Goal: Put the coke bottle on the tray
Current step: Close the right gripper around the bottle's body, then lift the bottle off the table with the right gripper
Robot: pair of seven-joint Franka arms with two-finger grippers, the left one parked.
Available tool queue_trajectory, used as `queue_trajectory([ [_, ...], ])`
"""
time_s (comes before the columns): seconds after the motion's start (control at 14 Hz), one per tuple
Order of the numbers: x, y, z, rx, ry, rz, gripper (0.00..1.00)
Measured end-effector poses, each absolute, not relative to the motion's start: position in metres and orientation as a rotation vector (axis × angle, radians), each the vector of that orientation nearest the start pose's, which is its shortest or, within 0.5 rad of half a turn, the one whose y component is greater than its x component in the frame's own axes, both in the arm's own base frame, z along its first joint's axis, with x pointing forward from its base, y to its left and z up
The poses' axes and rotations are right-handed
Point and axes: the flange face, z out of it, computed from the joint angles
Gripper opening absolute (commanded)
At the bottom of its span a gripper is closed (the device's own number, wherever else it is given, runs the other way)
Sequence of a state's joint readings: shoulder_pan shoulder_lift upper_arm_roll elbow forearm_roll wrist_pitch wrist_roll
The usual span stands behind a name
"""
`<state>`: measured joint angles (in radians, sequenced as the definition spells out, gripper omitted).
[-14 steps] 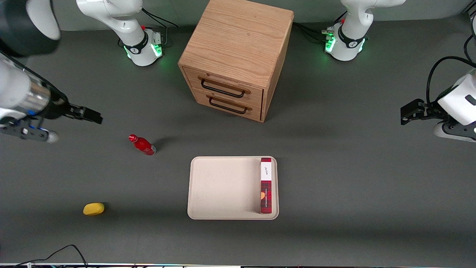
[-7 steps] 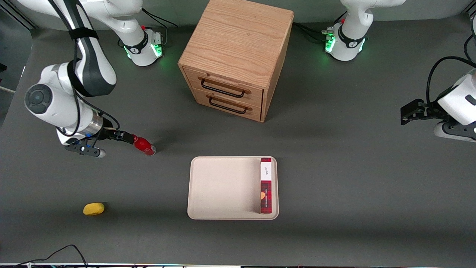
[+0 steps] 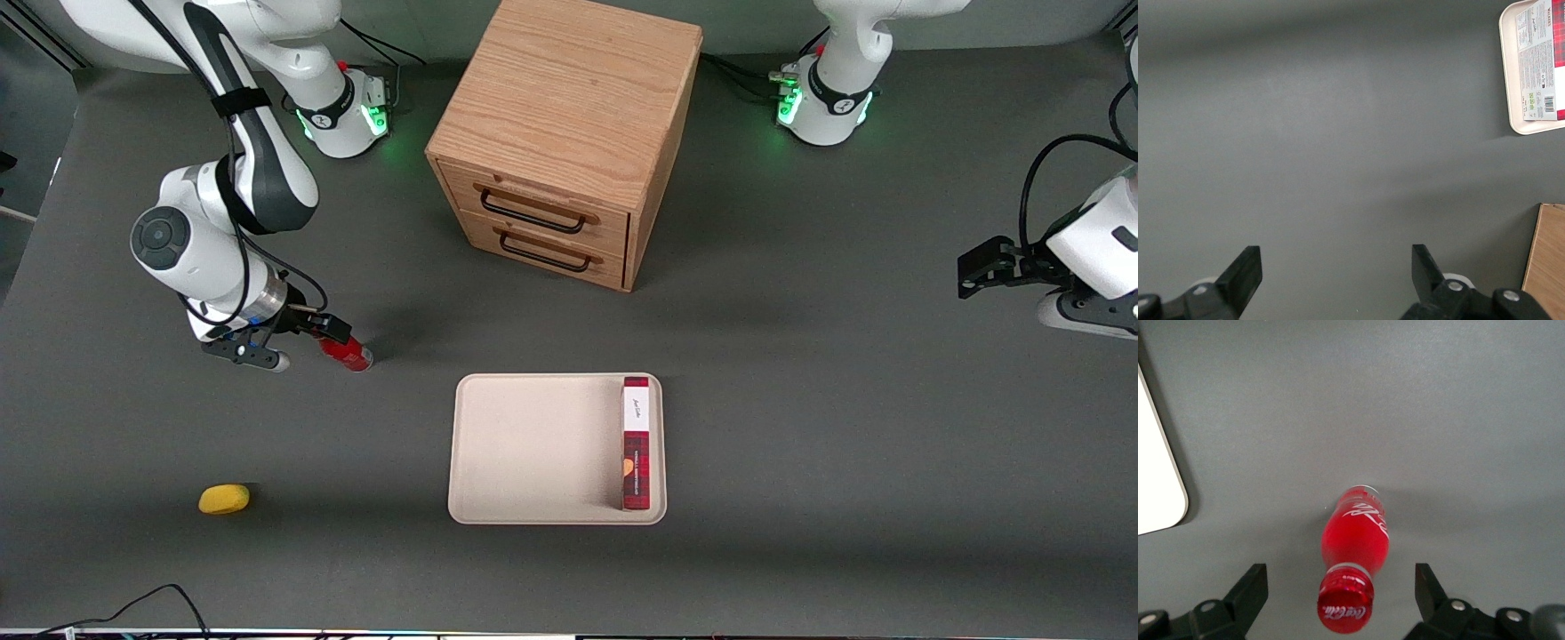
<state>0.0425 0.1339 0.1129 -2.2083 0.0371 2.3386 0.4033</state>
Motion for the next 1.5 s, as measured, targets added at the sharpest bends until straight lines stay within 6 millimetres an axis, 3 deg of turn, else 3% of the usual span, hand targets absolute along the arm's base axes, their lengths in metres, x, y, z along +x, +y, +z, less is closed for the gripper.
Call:
queue_trajectory([
  [0.07, 0.538, 0.085, 0.32, -3.073, 0.424, 0.022, 0.0],
  [0.57, 0.537, 0.091, 0.321, -3.082, 0.396, 0.017, 0.0],
  [0.71, 0.542, 0.093, 0.331, -3.083, 0.388, 0.01, 0.0],
  [0.86, 0.557, 0.095, 0.373, -3.097, 0.361, 0.066, 0.0],
  [1.07, 0.579, 0.096, 0.488, -3.108, 0.298, 0.106, 0.0],
  [1.21, 0.584, 0.095, 0.552, -3.108, 0.285, 0.118, 0.0],
  [1.36, 0.594, 0.103, 0.592, -3.105, 0.262, 0.152, 0.0],
  [1.5, 0.618, 0.124, 0.606, -3.088, 0.298, 0.15, 0.0],
])
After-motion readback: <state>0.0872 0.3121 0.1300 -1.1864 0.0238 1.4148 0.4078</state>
